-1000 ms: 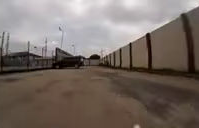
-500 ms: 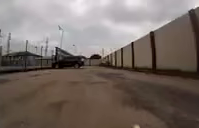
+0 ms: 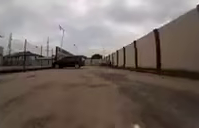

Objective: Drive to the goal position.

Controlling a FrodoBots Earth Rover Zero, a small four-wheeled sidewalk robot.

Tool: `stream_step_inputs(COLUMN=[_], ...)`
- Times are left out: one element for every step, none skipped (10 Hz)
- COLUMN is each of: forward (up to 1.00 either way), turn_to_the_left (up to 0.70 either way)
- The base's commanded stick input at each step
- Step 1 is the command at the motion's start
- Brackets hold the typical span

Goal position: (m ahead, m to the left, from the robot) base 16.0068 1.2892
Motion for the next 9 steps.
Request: stream_step_inputs(forward=[1.00, 1.00, 1.00, 1.00, 1.00, 1.00, 1.00, 1.00, 1.00], turn_to_the_left=[0.00, 0.00, 0.00, -0.27, -0.23, -0.07, 0.00, 0.00, 0.00])
